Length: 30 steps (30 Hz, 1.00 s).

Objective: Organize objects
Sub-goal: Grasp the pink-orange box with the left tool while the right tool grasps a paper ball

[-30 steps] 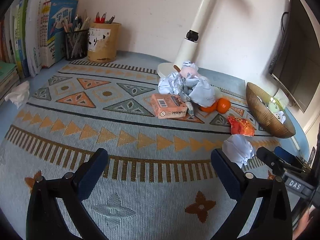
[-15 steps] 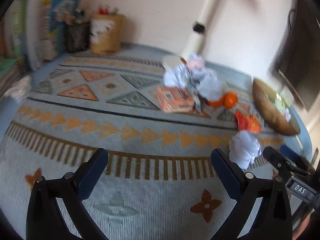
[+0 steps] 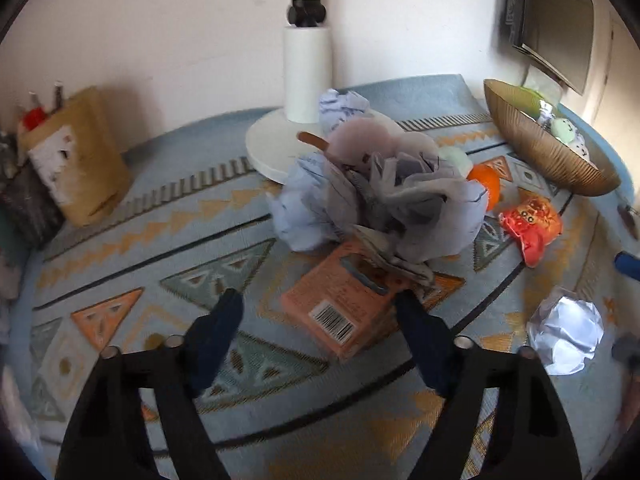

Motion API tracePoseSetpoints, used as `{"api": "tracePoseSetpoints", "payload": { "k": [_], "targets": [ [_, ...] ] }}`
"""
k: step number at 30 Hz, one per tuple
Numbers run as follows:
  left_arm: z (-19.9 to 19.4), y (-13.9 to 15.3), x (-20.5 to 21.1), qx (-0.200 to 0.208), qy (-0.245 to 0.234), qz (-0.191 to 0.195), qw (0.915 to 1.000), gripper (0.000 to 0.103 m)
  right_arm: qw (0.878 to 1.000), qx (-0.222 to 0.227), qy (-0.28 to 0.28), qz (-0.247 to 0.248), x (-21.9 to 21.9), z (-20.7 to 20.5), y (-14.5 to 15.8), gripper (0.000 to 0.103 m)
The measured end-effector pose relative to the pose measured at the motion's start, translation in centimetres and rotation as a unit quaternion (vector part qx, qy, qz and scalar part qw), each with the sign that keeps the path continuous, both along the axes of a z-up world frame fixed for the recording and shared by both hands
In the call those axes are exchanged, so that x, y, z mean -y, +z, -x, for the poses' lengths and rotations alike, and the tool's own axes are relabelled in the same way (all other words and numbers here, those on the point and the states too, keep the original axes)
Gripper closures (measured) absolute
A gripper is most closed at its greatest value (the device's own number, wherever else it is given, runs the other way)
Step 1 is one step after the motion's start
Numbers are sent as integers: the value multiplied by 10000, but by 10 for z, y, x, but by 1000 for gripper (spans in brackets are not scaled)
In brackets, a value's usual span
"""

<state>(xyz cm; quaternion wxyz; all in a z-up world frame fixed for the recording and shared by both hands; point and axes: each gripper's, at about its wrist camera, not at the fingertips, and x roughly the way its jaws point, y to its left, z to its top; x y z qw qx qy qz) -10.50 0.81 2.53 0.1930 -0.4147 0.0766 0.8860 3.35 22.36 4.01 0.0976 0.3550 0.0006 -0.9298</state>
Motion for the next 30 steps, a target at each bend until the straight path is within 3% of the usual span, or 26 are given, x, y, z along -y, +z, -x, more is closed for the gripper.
{"api": "tracePoseSetpoints", "payload": {
  "k": [5,7,9,11,13,16,21,25,30],
  "targets": [
    [-7,-1,-14,36,-570,92,9983,31,9979,479,400,-188,35,17,-4,0],
    [-8,-3,-19,54,-638,212,9977,45,9974,534,377,-292,45,26,-6,0],
    [-10,-1,-18,131,-688,35,9975,55,9975,477,374,-367,51,29,-7,1],
    [-16,0,-17,180,-736,-61,9971,59,9972,511,416,-365,53,33,-10,11],
    [-26,2,-16,203,-719,-112,9971,60,9963,629,527,-248,53,36,-14,43],
    [-47,4,-15,189,-563,-100,9982,61,9970,532,544,-128,46,28,-10,54],
    [-104,10,-7,97,-9,12,10000,61,9991,204,373,-23,26,2,8,53],
    [-146,3,7,256,649,-289,9971,61,9994,151,305,109,8,-7,5,53],
    [-165,3,5,151,653,-329,9972,61,9978,228,615,-25,10,-14,-3,53]
  ]
}}
